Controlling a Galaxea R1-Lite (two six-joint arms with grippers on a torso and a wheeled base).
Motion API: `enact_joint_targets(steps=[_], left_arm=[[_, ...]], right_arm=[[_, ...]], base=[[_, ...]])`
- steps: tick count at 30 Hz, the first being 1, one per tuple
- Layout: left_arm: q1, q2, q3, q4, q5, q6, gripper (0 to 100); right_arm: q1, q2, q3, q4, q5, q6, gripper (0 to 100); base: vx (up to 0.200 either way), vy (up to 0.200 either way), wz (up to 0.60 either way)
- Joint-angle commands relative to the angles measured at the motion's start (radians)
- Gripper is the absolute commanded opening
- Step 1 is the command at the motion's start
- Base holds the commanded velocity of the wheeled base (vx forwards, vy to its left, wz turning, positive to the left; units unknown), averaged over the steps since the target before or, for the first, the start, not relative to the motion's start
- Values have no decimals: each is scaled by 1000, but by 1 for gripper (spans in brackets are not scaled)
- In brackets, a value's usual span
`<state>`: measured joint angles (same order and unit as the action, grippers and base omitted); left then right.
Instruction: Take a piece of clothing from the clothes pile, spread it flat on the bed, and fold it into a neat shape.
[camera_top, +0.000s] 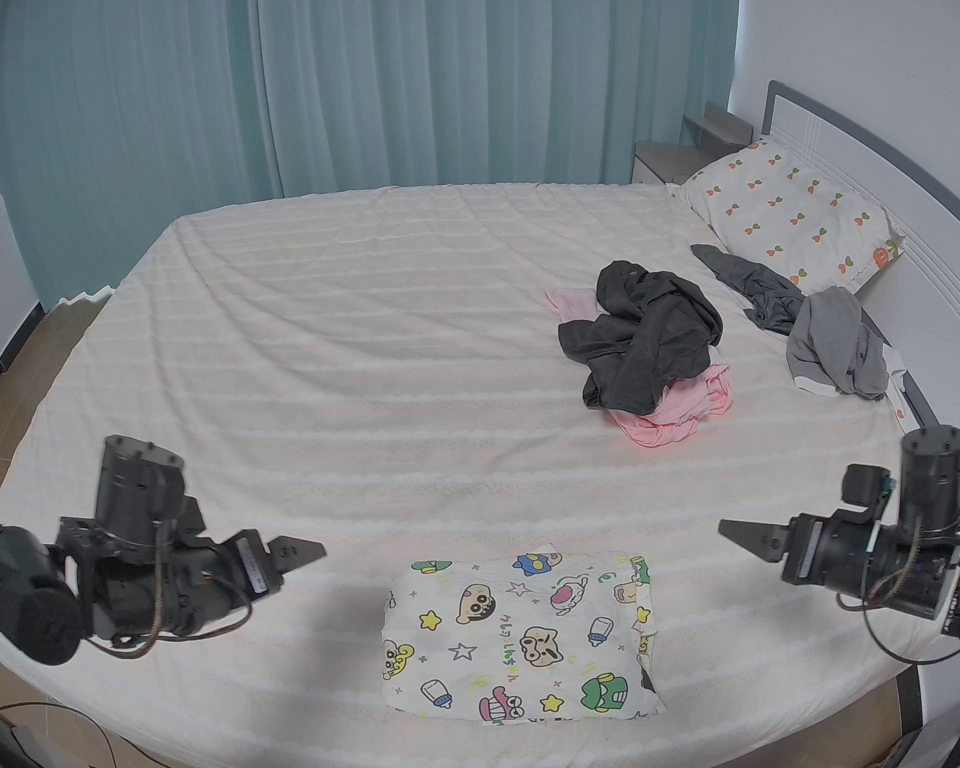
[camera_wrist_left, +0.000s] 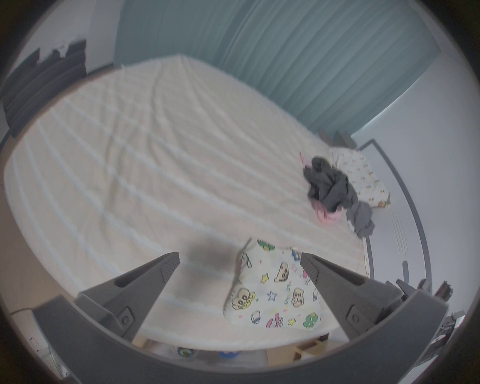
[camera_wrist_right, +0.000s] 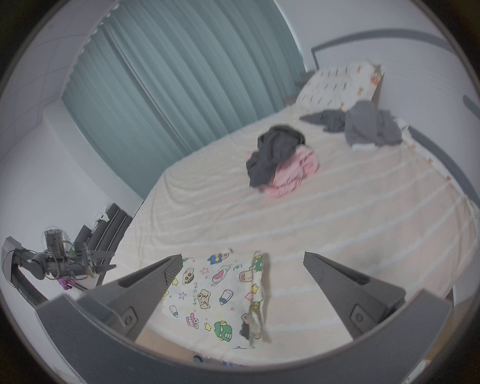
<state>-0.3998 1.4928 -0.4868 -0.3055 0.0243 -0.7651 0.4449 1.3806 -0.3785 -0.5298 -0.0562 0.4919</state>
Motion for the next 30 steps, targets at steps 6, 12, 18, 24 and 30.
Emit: enact_joint_targets(steps=[6,12,18,24,30], left_arm=[[176,-1095,-7,477,442,276,100],[354,-1299,-7,534,442,392,100],[426,-1430,77,560,434,510,100],[403,-1485,410,373,304,535,100],[401,-1485,471,298,155,563,100]], right_arm=[[-273,-922,262,113,-82,-332,100],[-413,-1206,320,294,42,-452,100],[-442,-1381,329,533,95,-521,100],[-445,-1381,356,534,95,-510,100],[-445,-1381,356,533,47,-516,100]], base=[[0,0,0],[0,0,0],[0,0,0],[0,0,0],[0,0,0]])
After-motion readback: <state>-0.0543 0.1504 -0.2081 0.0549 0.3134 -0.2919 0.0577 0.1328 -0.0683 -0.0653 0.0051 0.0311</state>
